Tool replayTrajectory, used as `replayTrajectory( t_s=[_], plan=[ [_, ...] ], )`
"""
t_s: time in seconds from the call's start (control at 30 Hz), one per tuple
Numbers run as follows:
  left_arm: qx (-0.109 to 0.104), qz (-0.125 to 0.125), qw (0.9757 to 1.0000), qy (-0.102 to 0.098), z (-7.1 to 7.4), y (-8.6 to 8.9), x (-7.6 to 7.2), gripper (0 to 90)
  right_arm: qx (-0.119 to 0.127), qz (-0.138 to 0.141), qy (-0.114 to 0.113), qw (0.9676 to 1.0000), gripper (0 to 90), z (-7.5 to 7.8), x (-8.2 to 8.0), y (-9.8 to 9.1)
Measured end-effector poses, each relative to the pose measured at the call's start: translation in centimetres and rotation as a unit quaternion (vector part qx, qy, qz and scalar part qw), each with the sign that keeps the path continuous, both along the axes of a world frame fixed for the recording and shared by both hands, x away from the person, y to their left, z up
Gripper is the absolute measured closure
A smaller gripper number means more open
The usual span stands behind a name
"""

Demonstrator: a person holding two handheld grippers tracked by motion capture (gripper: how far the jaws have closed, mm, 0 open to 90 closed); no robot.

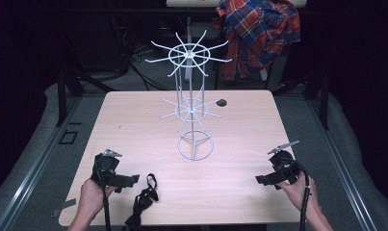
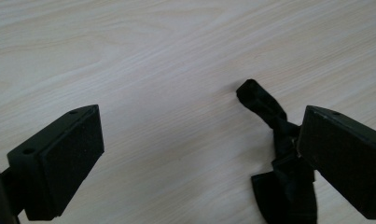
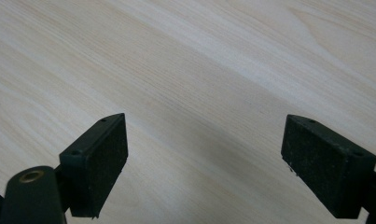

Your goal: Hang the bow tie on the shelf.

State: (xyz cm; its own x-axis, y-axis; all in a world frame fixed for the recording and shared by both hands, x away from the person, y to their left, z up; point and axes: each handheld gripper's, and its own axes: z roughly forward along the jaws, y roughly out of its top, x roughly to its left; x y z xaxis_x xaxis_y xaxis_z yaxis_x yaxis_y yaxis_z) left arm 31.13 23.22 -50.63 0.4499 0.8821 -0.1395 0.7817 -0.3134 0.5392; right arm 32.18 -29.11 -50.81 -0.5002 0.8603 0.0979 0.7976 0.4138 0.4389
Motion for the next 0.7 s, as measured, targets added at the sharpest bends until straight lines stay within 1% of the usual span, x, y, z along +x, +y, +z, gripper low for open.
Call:
replayTrajectory(
  t_s=[0.1,0.17,0.2,0.23,0.27,0.33,0.37,0.4,0.43,0.47,0.5,0.53,0.6,0.63,0.67,0.7],
  plan=[
    [-0.004,-0.009,0.9999,0.003,0.2,-1.0,0.0,0.5,0.004,-0.001,0.002,1.0000,14.1,0.0,0.0,0.1],
    [0.000,-0.015,0.9999,0.006,0.2,-1.7,0.0,0.5,0.002,0.000,0.001,1.0000,14.2,0.0,-0.1,0.1],
    [0.002,-0.019,0.9998,0.009,0.2,-1.9,0.0,0.5,-0.005,0.002,0.004,1.0000,14.3,0.2,-0.1,0.1],
    [0.002,-0.021,0.9997,0.013,0.1,-2.1,-0.1,0.5,-0.005,0.002,0.004,1.0000,14.3,0.2,-0.1,0.1],
    [0.004,-0.023,0.9996,0.015,0.1,-2.2,0.0,0.5,0.006,-0.001,0.004,1.0000,14.3,0.0,-0.1,0.2],
    [0.006,-0.022,0.9995,0.022,-0.2,-2.5,0.0,0.5,0.002,0.000,0.006,1.0000,14.3,0.0,-0.1,0.3],
    [0.005,-0.025,0.9993,0.028,-0.3,-2.6,0.1,0.5,-0.009,0.002,0.007,0.9999,14.3,0.2,-0.1,0.2],
    [0.005,-0.028,0.9991,0.030,-0.4,-2.8,0.2,0.6,-0.008,0.003,0.009,0.9999,14.5,0.1,-0.1,0.2],
    [0.001,-0.030,0.9989,0.035,-0.5,-2.9,0.2,2.0,0.008,0.002,0.011,0.9999,14.8,-0.1,-0.1,0.3],
    [0.002,-0.034,0.9987,0.037,-0.5,-3.1,0.3,4.4,0.011,0.003,0.010,0.9999,14.8,-0.2,-0.1,0.3],
    [0.005,-0.037,0.9986,0.038,-0.5,-3.2,0.3,6.6,0.006,0.004,0.008,0.9999,14.8,-0.2,0.0,0.3],
    [0.007,-0.037,0.9986,0.037,-0.6,-3.5,0.5,8.9,-0.005,0.007,0.009,0.9999,14.7,-0.1,0.0,0.3],
    [0.010,-0.043,0.9982,0.041,-0.6,-3.9,0.7,15.3,-0.004,0.006,0.008,0.9999,14.7,-0.1,0.0,0.3],
    [0.020,-0.044,0.9979,0.043,-0.5,-4.3,0.9,16.0,-0.004,0.005,0.008,0.9999,14.7,-0.1,0.0,0.3],
    [0.027,-0.050,0.9973,0.047,-0.5,-4.8,1.1,22.7,-0.003,0.007,0.013,0.9999,14.8,0.0,-0.1,0.4],
    [0.034,-0.051,0.9968,0.051,-0.5,-5.0,1.2,27.0,0.000,0.006,0.012,0.9999,14.7,-0.1,-0.1,0.4]
  ],
)
